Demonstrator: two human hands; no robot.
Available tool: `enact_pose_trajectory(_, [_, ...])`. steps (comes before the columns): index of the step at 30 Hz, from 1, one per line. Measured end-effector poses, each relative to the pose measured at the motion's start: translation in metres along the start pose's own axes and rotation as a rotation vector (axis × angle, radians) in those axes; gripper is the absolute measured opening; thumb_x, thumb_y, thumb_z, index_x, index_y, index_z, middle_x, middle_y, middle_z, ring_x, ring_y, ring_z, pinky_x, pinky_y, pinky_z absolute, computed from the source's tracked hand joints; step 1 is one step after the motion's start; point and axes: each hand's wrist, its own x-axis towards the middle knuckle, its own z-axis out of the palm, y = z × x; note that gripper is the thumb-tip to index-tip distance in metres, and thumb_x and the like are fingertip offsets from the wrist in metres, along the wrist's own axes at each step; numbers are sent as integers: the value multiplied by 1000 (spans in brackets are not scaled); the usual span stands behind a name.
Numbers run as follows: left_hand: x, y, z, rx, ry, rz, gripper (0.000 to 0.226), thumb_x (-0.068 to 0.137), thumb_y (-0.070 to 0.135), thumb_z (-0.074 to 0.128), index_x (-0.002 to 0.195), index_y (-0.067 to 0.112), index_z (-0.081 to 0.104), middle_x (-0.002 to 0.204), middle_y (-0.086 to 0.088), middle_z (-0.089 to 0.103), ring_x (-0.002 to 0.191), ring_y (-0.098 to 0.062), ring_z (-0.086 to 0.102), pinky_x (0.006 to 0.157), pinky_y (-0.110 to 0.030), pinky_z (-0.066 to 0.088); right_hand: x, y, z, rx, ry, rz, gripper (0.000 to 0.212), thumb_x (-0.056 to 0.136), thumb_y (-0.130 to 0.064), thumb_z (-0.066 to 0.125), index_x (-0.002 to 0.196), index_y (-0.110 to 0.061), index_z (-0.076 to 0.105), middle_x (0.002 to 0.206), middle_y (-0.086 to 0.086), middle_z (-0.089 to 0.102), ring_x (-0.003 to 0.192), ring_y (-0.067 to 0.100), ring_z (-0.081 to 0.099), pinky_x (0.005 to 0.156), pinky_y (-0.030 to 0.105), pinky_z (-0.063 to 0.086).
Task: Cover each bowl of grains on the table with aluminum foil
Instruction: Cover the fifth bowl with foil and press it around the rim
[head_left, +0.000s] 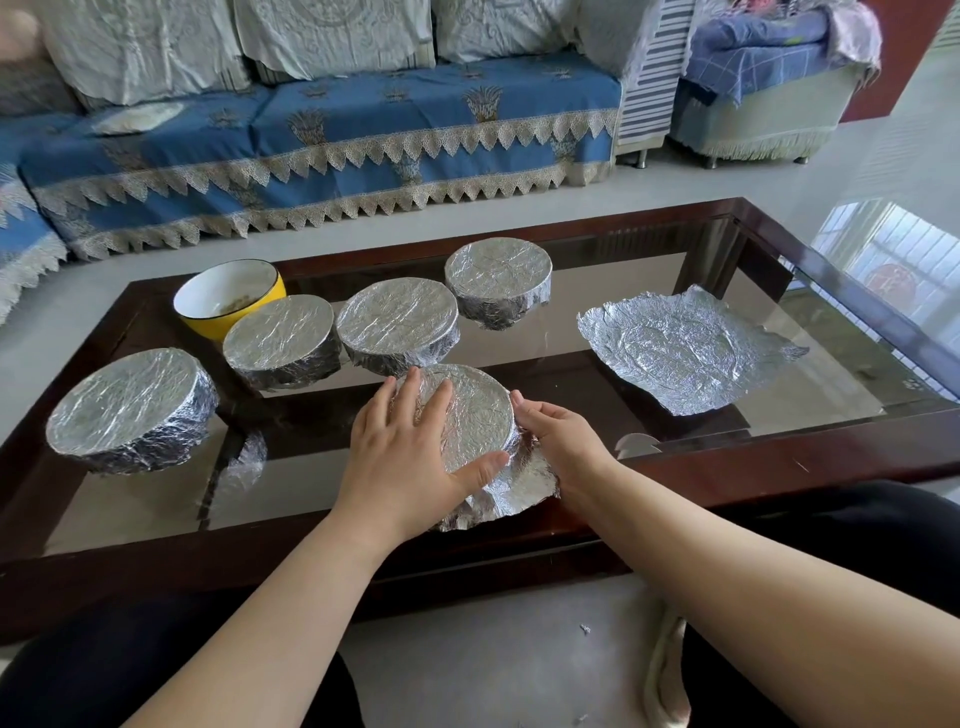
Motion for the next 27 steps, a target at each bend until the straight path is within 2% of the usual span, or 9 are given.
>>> enact_pose_trajectory(4, [0,-1,1,-4,7,0,114,63,94,3,157,31,5,166,-2,-5,151,-23,-8,120,-46,2,0,-2,3,-45,55,1,40,92,-28,66,111,7,64,80,12,68,55,18,65,46,24,52])
enact_pose_trajectory(9, [0,0,1,-8,9,-6,115,61,94,2,157,32,5,166,-2,-5,151,-23,-8,121,-45,1,2,-7,4,-121,74,18,29,92,-30,67,100,-3,70,82,11,72,58,18,69,48,24,52])
enact_pose_trajectory(13, [-1,-1,1,-14,18,-10,116,60,95,2,157,32,7,166,-3,-3,151,-23,-6,121,-45,2,6,-5,6,-134,48,15,19,96,-22,61,87,-6,65,68,8,62,44,13,55,42,21,47])
enact_pose_trajectory(17, [1,-1,2,-8,13,-16,116,60,95,2,157,33,6,166,-2,-4,151,-24,-6,120,-45,3,16,-2,5,-194,66,-116,4,95,-11,61,98,-8,63,75,3,60,53,10,53,47,22,47])
enact_pose_trajectory(20, [1,0,3,-10,21,-20,115,60,95,2,157,33,8,166,-2,-3,151,-24,-6,120,-45,3,20,-1,6,-222,77,-202,13,92,-1,61,93,-13,59,73,-2,53,53,7,48,49,18,43])
enact_pose_trajectory(23, [0,0,2,-14,27,-22,116,60,95,3,157,32,9,166,-3,-2,151,-24,-5,120,-45,4,23,0,6,-218,60,-240,23,87,7,61,82,-16,58,71,-1,55,55,10,48,52,23,42])
enact_pose_trajectory(27, [1,1,3,-10,27,-24,115,60,95,3,157,33,9,166,-2,-2,151,-24,-5,120,-44,3,19,0,4,-194,79,-244,21,86,7,62,78,-12,62,67,4,59,54,12,49,52,23,44])
